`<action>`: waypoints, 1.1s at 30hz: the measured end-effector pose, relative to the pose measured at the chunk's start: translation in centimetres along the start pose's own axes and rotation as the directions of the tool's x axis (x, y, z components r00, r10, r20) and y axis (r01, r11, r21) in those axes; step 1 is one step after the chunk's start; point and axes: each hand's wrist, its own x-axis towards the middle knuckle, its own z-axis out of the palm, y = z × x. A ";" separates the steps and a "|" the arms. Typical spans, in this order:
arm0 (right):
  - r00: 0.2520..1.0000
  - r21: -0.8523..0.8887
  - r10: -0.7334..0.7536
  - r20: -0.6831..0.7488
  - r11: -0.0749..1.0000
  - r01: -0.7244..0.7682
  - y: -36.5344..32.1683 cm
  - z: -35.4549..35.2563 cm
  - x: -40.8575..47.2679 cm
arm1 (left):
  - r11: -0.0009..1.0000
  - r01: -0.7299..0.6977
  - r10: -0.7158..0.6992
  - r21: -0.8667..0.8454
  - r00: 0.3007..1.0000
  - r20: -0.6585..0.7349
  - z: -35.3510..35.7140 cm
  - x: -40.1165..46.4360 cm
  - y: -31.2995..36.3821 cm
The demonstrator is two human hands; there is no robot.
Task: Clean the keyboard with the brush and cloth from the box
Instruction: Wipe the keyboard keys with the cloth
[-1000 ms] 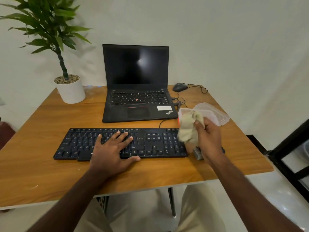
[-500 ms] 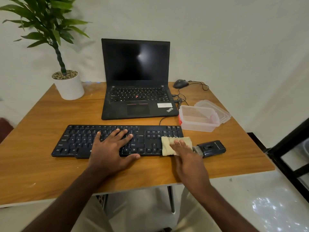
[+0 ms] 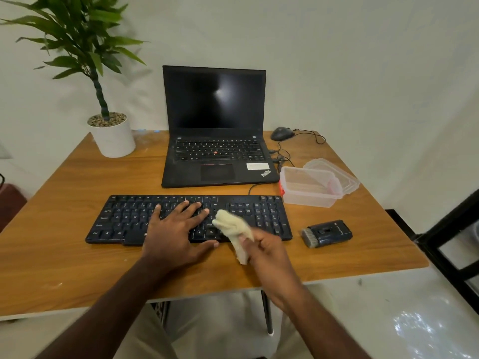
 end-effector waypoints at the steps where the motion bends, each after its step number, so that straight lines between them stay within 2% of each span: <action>1: 0.996 0.255 0.093 -0.001 0.963 -0.089 -0.9 -0.3 0.4 | 1.000 0.000 0.000 -0.006 1.000 -0.003 0.0 0.0 0.0; 2: 0.990 0.435 0.134 -0.043 0.895 -0.102 -1.5 -1.0 0.9 | 1.000 -0.001 0.001 -0.010 1.000 -0.002 0.0 -0.1 0.0; 3: 0.982 0.537 0.140 -0.126 0.842 -0.052 -2.2 -1.6 1.4 | 1.000 -0.002 0.002 -0.017 1.000 -0.002 -0.1 -0.1 0.0; 4: 0.968 0.533 0.102 -0.231 0.845 0.038 -2.8 -2.2 1.9 | 1.000 -0.001 0.001 -0.026 1.000 -0.005 -0.1 -0.1 -0.1; 5: 0.939 0.416 0.009 -0.344 0.898 0.144 -3.2 -2.7 2.3 | 0.999 -0.003 0.003 -0.032 1.000 -0.010 -0.2 -0.1 0.0; 6: 0.889 0.161 -0.148 -0.434 0.958 0.238 -3.4 -3.2 2.8 | 0.999 -0.005 0.004 -0.033 1.000 -0.012 -0.2 0.0 0.0; 7: 0.835 -0.123 -0.325 -0.444 0.945 0.302 -3.5 -3.4 3.4 | 1.000 -0.004 0.003 -0.031 1.000 -0.009 -0.1 0.0 -0.1; 8: 0.801 -0.347 -0.458 -0.384 0.876 0.335 -3.5 -3.4 4.1 | 1.000 -0.003 0.003 -0.029 1.000 -0.005 0.0 0.0 -0.1; 9: 0.807 -0.487 -0.515 -0.289 0.805 0.339 -3.5 -3.1 5.1 | 1.000 -0.004 0.004 -0.029 1.000 -0.007 0.0 0.0 -0.1; 10: 0.836 -0.594 -0.519 -0.179 0.734 0.329 -3.3 -2.7 6.4 | 1.000 -0.005 0.004 -0.027 1.000 -0.010 0.1 0.0 -0.2; 12: 0.910 -0.792 -0.412 0.046 0.541 0.284 -3.0 -1.0 8.8 | 1.000 -0.001 0.000 -0.029 1.000 -0.019 0.2 -0.1 -0.1; 15: 0.961 -0.927 -0.232 0.150 0.304 0.218 -2.8 1.3 10.7 | 0.999 0.003 -0.004 -0.038 0.999 -0.037 0.1 -0.2 0.0; 18: 0.962 -0.967 -0.186 0.200 0.118 0.224 -3.0 1.8 9.8 | 0.999 -0.003 0.001 -0.041 0.998 -0.055 0.3 -0.1 0.1; 20: 0.955 -0.965 -0.168 0.243 0.060 0.256 -3.1 1.6 8.7 | 0.999 -0.006 0.003 -0.043 0.998 -0.067 0.4 -0.1 0.0; 25: 0.928 -0.931 -0.126 0.351 0.056 0.360 -2.9 0.8 6.3 | 0.999 -0.004 0.002 -0.037 0.998 -0.059 0.5 -0.1 -0.1; 28: 0.926 -0.920 -0.102 0.363 0.118 0.374 -2.3 -0.2 5.2 | 0.999 0.008 -0.009 -0.033 0.999 -0.039 0.4 -0.1 0.0; 30: 0.912 -0.877 -0.128 0.391 0.250 0.411 -1.6 -1.4 5.0 | 1.000 0.012 -0.013 -0.022 1.000 -0.022 0.2 -0.1 0.0; 33: 0.896 -0.726 -0.181 0.405 0.532 0.436 -0.6 -3.3 5.1 | 1.000 0.021 -0.021 -0.010 1.000 -0.005 0.1 -0.1 0.1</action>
